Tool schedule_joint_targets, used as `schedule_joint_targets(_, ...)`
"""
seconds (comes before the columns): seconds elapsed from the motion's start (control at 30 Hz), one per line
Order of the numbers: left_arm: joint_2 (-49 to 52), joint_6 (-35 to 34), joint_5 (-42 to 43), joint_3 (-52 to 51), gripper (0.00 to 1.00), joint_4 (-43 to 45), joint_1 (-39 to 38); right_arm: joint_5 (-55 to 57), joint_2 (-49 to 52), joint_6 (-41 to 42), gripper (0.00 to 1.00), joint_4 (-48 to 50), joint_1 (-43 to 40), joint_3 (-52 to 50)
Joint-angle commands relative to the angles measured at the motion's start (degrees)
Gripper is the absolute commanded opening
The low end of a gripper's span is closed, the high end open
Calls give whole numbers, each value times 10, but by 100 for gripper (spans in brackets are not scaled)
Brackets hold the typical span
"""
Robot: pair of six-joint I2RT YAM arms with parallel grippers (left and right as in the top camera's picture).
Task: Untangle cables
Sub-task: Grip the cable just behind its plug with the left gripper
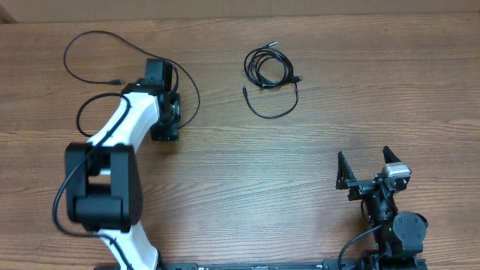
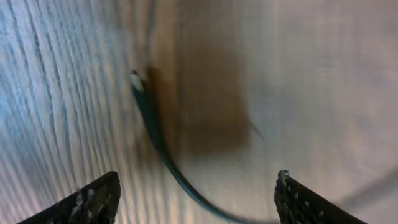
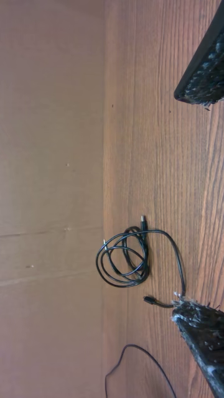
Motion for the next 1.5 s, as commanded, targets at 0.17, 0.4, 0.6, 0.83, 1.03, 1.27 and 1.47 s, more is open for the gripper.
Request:
schedule_joint_targets(0.17,45,4,10,5,65,-26,11,3,-1,-3,100,3,-1,-6)
schedule_joint_targets(0.4,45,28,-67,5,26,-69,16,3,-1,-3,100,3,-1,-6)
schedule_joint_targets(0.6,46,109,-127,5,25,-62,16,3,-1,-3,100,3,-1,-6)
schedule_joint_targets(0.83,46,232,-54,4,30,37,16,3,-1,-3,100,3,-1,-6)
schedule_joint_targets(1.03,46,218,14,4,27,52,16,3,-1,-3,100,3,-1,-6)
schedule_joint_targets(1.27,46,221,2,4,27,36,20,3,-1,-3,100,3,-1,-6)
schedule_joint_targets(1.47,46,224,-58,2,29,17,20,3,-1,-3,100,3,-1,-6)
